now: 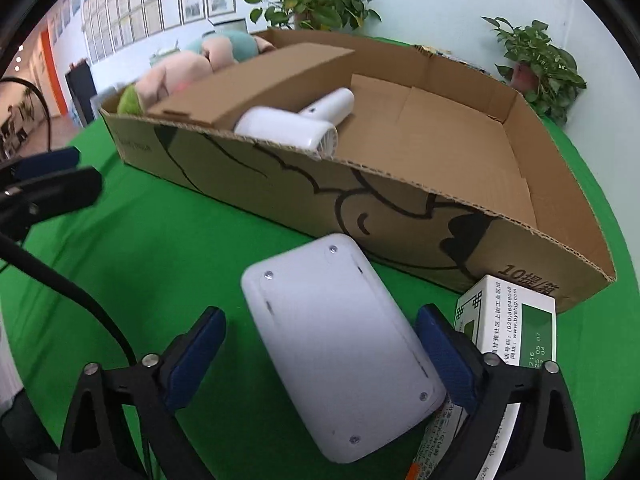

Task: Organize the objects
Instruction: 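Move the left gripper to the white rectangular device and grasp it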

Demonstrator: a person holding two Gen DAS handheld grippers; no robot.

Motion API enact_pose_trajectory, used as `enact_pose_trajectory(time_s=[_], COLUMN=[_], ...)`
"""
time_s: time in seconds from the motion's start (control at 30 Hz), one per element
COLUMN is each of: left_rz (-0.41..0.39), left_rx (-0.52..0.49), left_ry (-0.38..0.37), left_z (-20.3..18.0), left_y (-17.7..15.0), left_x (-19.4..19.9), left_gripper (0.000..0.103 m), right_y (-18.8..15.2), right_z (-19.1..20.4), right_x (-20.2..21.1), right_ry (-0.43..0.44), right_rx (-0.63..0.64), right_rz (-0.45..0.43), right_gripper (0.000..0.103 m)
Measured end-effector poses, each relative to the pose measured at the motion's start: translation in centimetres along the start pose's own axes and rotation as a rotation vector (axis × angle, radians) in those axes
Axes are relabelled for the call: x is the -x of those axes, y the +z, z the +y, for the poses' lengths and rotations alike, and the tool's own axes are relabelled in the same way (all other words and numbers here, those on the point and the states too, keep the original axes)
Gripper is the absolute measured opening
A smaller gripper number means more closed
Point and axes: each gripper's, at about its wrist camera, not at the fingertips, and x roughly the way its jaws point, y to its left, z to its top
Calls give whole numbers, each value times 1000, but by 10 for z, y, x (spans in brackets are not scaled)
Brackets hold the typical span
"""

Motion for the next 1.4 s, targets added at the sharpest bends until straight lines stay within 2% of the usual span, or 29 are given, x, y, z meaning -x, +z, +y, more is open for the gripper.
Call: enact_pose_trajectory(time_s=[0.07, 0.17, 0.27, 0.37, 0.43, 0.47, 0.5, 0.57, 0.73, 0.93, 1.0, 1.03, 1.1, 1.2, 1.27, 1.4], left_rz=[5, 14, 20, 19, 35, 47, 65, 96, 228, 290, 314, 322, 331, 336, 345, 367], left_rx=[11, 36, 50, 57, 63, 69, 81, 109, 168, 185, 183, 180, 181, 188, 187, 199], left_ry=[-3, -18, -36, -50, -82, -105, -139, -206, -381, -548, -584, -587, -587, -619, -632, -665], left_z=[3, 8, 8, 8, 8, 8, 9, 12, 11, 0, -4, -5, -6, -5, -6, -6], left_y=[-1, -1, 0, -1, -2, -2, -2, 0, -1, 1, 0, 0, -2, -8, -13, -23], left_x=[-1, -3, -5, -6, -8, -10, -13, -20, -48, -65, -70, -71, -72, -68, -65, -60], left_gripper=[82, 82, 82, 82, 82, 82, 82, 82, 80, 80, 76, 73, 72, 72, 72, 72], right_y=[0, -1, -5, -16, -22, -24, -26, -28, -24, -23, -20, -19, -17, -18, -21, -36], right_z=[-2, -4, 0, 11, 18, 21, 23, 24, 18, 30, 34, 35, 37, 37, 42, 45], right_x=[-1, -1, 4, 14, 20, 22, 25, 25, 19, 18, 15, 15, 13, 15, 20, 33], right_ry=[8, 17, 59, 215, 311, 315, 295, 270, 227, 170, 173, 167, 150, 193, 186, 253], right_rx=[-4, -10, -26, -79, -103, -112, -123, -140, -219, -242, -232, -226, -209, -199, -169, -173], right_rz=[-2, 0, 14, 11, -7, -17, -39, -62, -48, -42, -36, -35, -29, -22, -21, -13], right_gripper=[92, 78, 70, 73, 86, 100, 102, 102, 102, 102, 102, 99, 86, 71, 67, 65])
